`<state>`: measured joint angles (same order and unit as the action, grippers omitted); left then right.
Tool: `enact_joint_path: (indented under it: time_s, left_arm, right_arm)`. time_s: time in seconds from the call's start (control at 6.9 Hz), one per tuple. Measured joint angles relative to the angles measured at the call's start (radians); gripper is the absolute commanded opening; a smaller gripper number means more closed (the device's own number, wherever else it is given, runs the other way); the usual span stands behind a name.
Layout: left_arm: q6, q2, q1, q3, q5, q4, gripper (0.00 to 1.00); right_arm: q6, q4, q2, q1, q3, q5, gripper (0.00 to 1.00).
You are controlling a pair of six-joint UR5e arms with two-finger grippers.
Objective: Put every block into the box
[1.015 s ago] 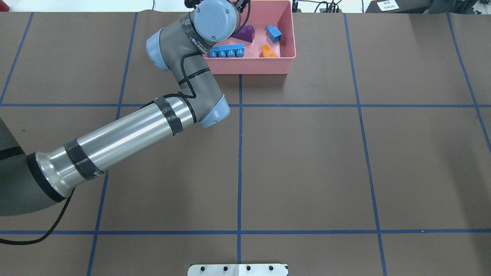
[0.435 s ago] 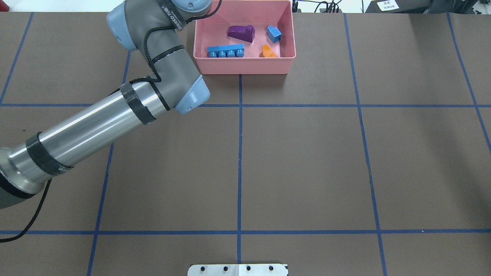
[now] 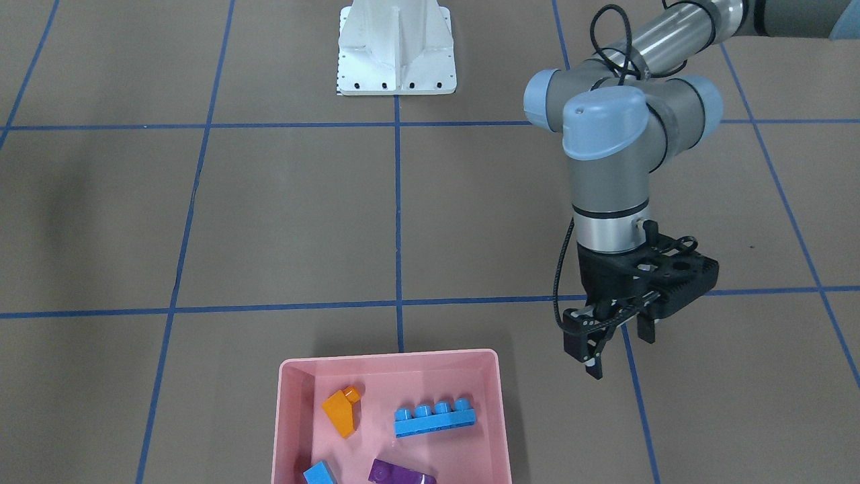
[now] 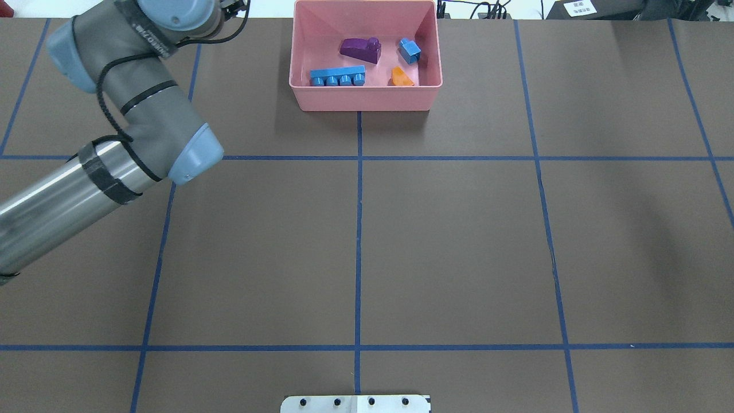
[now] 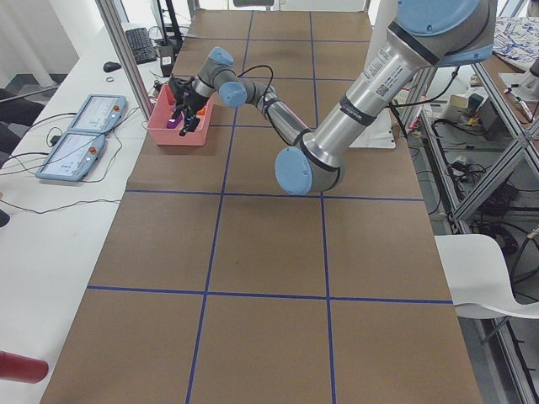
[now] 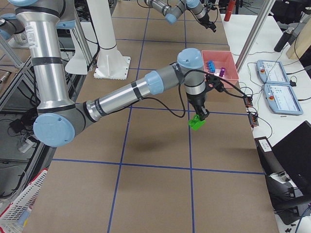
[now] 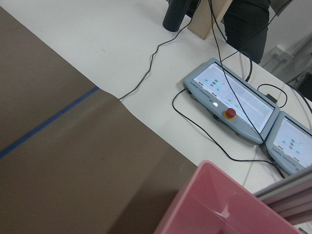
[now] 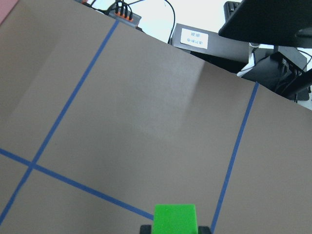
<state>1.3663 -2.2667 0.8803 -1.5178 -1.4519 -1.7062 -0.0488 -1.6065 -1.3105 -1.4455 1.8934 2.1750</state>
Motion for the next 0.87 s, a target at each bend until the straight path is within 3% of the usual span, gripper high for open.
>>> enact_joint_path:
  time_s: [0.43,0.58,0.87]
  left_arm:
    - [-0.241,0.231,0.046,-0.138,-0.072,0.004,1.0]
    - [-0.29,0.283,0.065,-0.166,-0.117,-0.001,1.0]
    - [-0.323,0.342,0.077,-0.19,-0.152,-0.009,0.99]
  right_arm:
    - [-0.244,0.008,0.25,0.236,-0.096,-0.24,0.0]
    - [-0.332,0.022,0.35,0.306,-0.173,-0.315,0.0]
    - [-0.544,0.192,0.529,0.406,-0.404,-0.383,0.0]
